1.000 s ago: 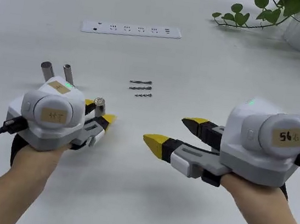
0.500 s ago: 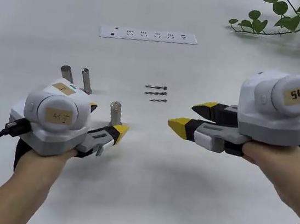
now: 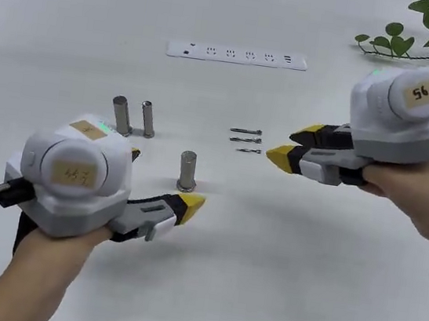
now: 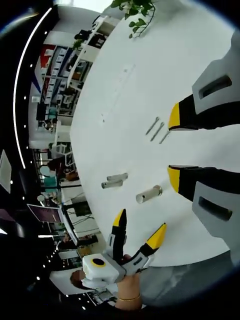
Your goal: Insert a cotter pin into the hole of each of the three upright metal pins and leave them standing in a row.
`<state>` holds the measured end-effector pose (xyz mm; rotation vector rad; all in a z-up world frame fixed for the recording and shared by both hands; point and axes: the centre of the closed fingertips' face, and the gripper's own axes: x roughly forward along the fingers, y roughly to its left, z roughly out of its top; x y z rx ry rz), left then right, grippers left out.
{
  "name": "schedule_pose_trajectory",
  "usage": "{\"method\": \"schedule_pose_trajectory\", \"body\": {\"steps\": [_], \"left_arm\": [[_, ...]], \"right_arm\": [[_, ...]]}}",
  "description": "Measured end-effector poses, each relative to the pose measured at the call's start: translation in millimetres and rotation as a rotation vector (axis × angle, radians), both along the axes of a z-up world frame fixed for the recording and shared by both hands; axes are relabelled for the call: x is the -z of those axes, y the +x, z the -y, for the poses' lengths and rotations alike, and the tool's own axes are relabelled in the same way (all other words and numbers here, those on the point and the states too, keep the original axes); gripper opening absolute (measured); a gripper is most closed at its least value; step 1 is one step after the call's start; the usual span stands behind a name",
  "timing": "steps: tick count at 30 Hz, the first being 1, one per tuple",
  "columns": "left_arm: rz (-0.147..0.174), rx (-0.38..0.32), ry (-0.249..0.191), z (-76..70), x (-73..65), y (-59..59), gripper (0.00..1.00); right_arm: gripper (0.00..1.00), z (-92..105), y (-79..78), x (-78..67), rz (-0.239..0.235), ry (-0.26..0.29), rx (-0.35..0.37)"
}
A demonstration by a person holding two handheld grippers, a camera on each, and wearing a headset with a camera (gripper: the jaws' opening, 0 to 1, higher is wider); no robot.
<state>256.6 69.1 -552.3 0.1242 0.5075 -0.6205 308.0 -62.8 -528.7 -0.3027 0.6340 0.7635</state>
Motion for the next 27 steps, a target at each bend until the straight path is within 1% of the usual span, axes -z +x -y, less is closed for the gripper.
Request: {"method": "schedule_pose_trajectory", "body": {"steps": [3, 7, 9, 11, 15, 17, 21, 24, 27], "left_arm": [[-0.001, -0.001, -0.005, -3.6, -0.8, -3.7, 0.69], [0.022, -0.001, -0.011, -8.0, -5.5, -5.9, 0.73], [0.024, -0.001, -0.012, -9.5, -6.2, -6.7, 0.75], [0.030, -0.001, -0.015, -11.2, -7.5, -7.9, 0.76], [0.027, 0.007, -0.008, -13.1, -7.4, -10.8, 0.79], [0.032, 0.010, -0.006, -14.2, -7.7, -11.4, 0.80], [0.026, 0.009, 0.003, -17.5, -6.4, -12.8, 0.80], [0.026, 0.007, -0.003, -20.6, -6.0, -13.2, 0.76], [0.025, 0.003, -0.009, -22.7, -5.8, -14.2, 0.75]], "right_arm": [[0.22, -0.6, 7.8, 2.2, -0.007, -0.017, -0.017], [0.20, -1.0, 18.4, 6.1, -0.012, -0.059, -0.052], [0.19, -1.0, 23.5, 9.8, -0.015, -0.084, -0.065], [0.18, -2.9, 28.1, 13.4, -0.020, -0.096, -0.079], [0.18, -7.7, 34.4, 23.9, -0.040, -0.144, -0.126], [0.18, -9.6, 36.5, 28.0, -0.047, -0.166, -0.146], [0.17, -14.0, 42.6, 38.0, -0.050, -0.224, -0.190], [0.16, -15.8, 46.9, 45.7, -0.061, -0.253, -0.204], [0.15, -16.8, 51.5, 53.3, -0.070, -0.273, -0.215]]}}
